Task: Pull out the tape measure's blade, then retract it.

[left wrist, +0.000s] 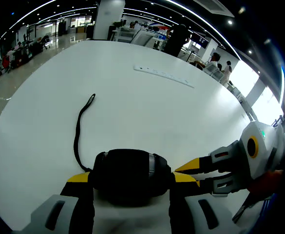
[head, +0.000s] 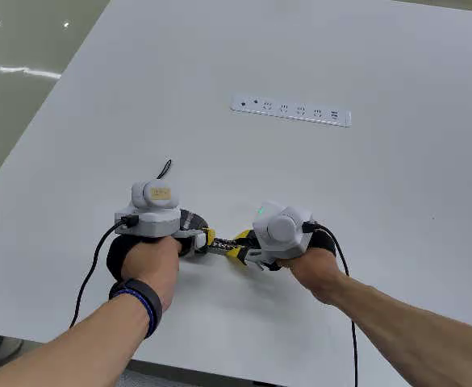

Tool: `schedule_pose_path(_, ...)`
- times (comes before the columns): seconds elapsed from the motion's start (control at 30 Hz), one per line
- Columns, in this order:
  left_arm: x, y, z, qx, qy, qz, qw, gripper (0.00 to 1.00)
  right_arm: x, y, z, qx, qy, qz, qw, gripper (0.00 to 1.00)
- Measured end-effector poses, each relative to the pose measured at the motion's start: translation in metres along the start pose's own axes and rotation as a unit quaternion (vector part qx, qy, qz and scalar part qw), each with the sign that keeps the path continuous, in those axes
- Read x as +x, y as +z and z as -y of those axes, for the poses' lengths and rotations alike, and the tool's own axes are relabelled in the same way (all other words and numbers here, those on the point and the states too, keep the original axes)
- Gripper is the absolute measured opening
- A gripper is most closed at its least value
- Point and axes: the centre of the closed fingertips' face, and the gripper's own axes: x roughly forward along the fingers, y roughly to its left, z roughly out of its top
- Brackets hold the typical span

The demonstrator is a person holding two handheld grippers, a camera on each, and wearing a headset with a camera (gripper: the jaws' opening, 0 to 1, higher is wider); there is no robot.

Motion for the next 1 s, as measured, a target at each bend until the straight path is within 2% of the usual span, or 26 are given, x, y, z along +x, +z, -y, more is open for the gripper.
schedule_pose_path(1.0,0.000,0.000,-0.002,-0.007,-0.006,-0.003,1.0000,0.58,0.012,0.012,-0.003,-0.008,0.011,0.000,0.9999,0.12)
